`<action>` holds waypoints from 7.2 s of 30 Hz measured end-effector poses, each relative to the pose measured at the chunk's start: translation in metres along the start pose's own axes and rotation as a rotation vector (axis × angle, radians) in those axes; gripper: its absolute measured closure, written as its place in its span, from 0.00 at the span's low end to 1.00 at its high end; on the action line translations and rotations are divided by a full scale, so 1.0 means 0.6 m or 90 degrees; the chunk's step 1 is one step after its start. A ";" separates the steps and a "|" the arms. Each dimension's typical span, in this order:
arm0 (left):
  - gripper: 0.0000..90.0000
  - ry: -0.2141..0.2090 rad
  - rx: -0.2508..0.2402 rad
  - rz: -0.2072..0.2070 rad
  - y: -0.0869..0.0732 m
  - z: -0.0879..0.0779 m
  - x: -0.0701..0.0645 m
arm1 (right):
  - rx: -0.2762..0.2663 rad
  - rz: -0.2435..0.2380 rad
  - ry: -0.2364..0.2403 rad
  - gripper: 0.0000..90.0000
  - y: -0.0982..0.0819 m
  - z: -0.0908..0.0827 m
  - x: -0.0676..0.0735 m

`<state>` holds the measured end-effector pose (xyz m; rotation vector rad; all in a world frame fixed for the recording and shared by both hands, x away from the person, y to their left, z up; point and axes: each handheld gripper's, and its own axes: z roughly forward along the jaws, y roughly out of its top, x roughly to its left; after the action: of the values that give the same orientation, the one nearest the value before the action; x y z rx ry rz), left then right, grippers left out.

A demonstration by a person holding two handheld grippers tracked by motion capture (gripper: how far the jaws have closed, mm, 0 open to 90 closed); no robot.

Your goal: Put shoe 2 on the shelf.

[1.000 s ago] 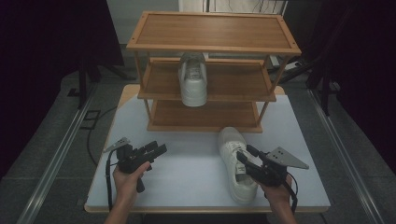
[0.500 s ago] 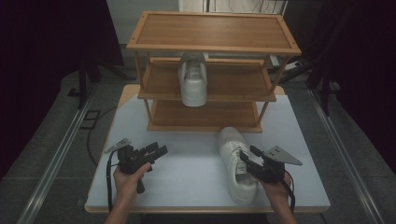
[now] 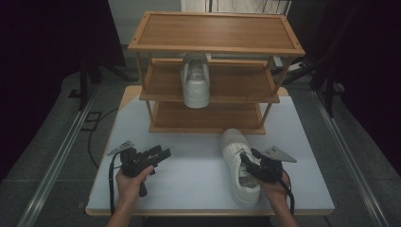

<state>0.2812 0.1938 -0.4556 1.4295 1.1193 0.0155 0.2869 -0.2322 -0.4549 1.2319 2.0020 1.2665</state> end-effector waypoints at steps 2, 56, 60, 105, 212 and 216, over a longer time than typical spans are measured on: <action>0.40 0.000 0.001 0.002 -0.001 0.001 -0.001 | 0.003 0.000 -0.007 0.59 -0.001 0.000 0.001; 0.40 0.020 -0.029 0.000 0.008 -0.020 -0.001 | -0.213 0.256 0.163 0.92 0.022 -0.073 -0.029; 0.40 0.019 -0.033 0.001 0.010 -0.022 -0.004 | -0.234 0.280 0.170 0.92 0.039 -0.092 -0.031; 0.40 0.013 -0.052 -0.013 0.018 -0.043 -0.001 | -0.299 0.289 0.103 0.92 0.283 -0.031 -0.040; 0.43 -0.029 -0.028 -0.041 0.016 -0.043 -0.003 | -0.300 0.270 0.009 0.72 0.383 0.151 -0.041; 0.43 -0.031 -0.024 -0.039 0.015 -0.041 -0.005 | -0.300 0.277 0.021 0.70 0.377 0.146 -0.043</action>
<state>0.2704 0.2127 -0.4410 1.3545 1.1172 -0.0417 0.4647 -0.1752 -0.2981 1.4416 1.3663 1.8403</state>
